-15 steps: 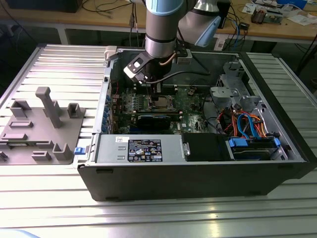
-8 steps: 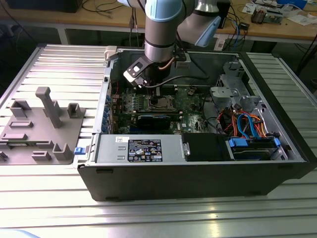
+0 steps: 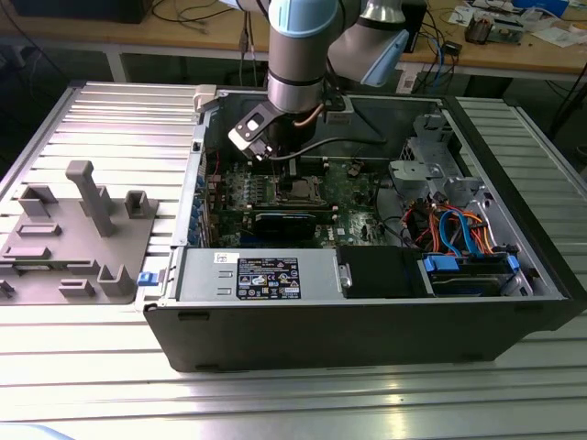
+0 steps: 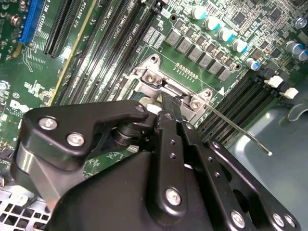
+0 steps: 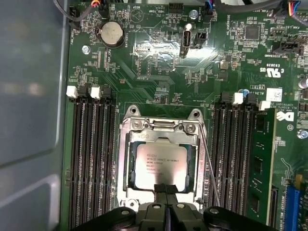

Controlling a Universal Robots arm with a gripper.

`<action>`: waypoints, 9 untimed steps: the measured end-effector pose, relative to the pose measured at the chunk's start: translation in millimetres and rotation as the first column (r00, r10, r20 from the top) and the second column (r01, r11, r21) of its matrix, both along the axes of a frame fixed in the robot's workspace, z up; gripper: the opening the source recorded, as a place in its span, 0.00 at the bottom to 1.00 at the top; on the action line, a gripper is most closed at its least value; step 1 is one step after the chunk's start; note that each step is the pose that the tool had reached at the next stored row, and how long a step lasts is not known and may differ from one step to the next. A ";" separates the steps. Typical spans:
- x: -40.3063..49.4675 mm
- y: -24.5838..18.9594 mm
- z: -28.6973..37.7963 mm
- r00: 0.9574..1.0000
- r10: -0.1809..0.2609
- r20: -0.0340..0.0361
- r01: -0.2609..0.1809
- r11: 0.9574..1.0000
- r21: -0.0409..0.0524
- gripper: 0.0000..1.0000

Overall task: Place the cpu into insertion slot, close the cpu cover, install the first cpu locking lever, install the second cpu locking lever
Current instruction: 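Close the cpu cover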

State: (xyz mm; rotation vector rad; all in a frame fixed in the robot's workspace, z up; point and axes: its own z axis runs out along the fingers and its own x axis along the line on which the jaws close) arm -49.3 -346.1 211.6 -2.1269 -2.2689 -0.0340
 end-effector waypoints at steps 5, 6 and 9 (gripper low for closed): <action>2.4 0.0 0.2 1.000 0.000 0.000 0.000 1.000 0.000 0.11; 3.8 0.0 0.2 1.000 0.000 0.000 0.000 1.000 0.000 0.11; 9.9 0.1 0.0 1.000 0.000 0.000 0.000 1.000 0.000 0.11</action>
